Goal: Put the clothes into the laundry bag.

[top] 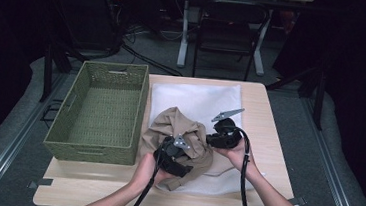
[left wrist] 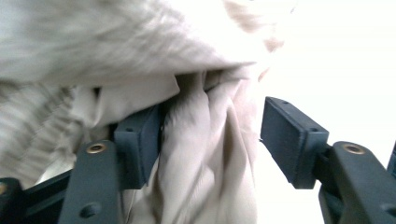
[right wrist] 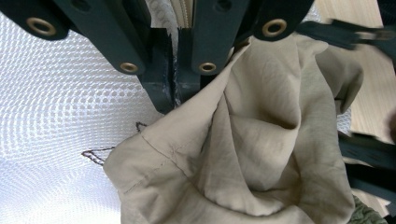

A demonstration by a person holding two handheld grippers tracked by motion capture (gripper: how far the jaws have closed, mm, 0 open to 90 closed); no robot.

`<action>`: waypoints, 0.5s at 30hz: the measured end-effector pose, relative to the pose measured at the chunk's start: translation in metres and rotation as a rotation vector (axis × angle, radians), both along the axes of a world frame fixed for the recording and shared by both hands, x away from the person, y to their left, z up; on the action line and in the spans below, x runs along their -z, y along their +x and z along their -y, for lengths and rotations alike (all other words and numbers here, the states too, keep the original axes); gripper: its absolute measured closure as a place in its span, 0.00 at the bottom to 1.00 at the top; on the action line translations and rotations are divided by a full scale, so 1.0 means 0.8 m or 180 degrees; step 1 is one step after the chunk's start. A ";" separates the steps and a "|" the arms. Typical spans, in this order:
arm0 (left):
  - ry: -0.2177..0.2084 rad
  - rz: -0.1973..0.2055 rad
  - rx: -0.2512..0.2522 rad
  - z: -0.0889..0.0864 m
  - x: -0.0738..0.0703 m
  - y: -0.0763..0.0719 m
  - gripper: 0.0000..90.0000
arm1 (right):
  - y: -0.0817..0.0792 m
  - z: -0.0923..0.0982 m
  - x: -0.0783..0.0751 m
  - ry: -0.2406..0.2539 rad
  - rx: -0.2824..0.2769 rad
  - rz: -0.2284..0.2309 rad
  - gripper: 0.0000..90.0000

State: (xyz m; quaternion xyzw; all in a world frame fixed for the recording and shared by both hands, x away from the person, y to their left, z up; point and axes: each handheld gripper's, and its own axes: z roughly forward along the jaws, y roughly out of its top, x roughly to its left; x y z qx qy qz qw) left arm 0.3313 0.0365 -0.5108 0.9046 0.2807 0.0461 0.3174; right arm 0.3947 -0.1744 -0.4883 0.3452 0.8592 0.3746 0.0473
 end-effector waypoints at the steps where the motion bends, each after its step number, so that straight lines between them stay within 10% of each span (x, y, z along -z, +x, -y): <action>1: 0.0007 0.0041 -0.0005 -0.003 -0.005 -0.002 0.39 | 0.000 0.000 0.000 0.0002 0.0006 0.0008 0.97; 15: 0.0002 0.0438 -0.0150 -0.017 -0.086 0.017 0.29 | 0.001 -0.001 -0.001 -0.0029 -0.0003 0.0010 0.97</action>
